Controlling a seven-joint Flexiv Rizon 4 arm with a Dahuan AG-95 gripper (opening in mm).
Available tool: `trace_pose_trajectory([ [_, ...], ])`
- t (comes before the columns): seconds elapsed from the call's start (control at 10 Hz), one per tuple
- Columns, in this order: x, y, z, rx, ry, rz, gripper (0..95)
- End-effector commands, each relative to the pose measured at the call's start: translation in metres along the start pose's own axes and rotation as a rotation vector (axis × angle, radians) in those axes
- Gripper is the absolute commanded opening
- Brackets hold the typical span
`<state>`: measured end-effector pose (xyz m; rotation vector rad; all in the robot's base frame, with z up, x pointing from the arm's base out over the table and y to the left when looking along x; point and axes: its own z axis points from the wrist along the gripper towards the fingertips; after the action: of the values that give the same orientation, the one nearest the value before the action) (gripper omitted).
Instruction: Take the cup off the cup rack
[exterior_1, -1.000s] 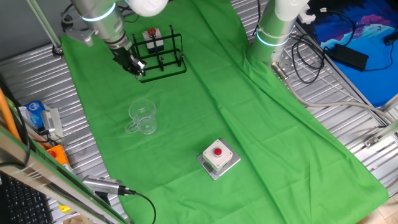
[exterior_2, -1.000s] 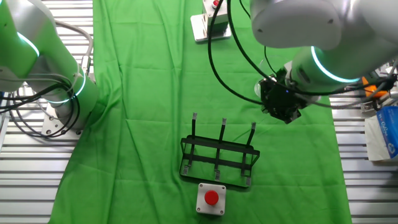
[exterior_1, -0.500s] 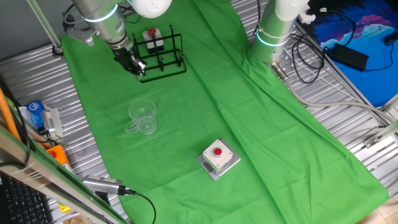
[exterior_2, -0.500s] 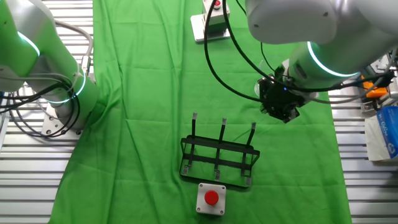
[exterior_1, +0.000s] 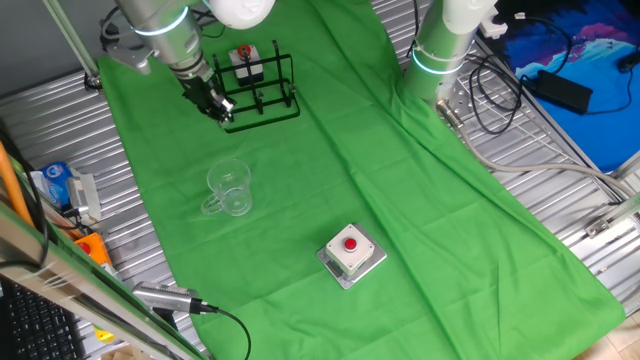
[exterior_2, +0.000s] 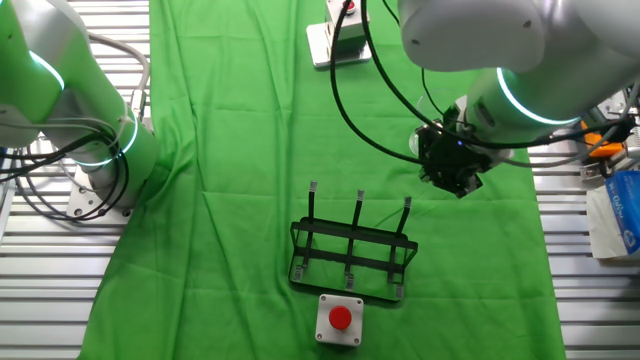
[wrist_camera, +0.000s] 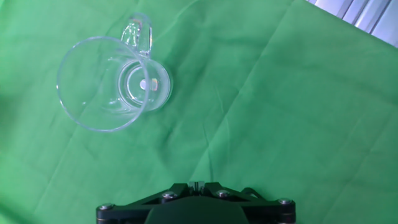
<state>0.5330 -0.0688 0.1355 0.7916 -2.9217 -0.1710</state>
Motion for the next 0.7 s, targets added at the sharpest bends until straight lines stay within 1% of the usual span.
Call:
trace_pose_trajectory([
  [0.1,-0.001,0.000,0.000,-0.041,-0.036,-0.022,0.0],
  [0.3,-0.008,-0.001,-0.007,-0.072,-0.047,-0.044,0.0],
  [0.4,-0.012,0.000,-0.009,-0.079,-0.048,-0.048,0.0],
  [0.7,-0.027,0.014,-0.009,-0.078,-0.044,-0.033,0.0],
])
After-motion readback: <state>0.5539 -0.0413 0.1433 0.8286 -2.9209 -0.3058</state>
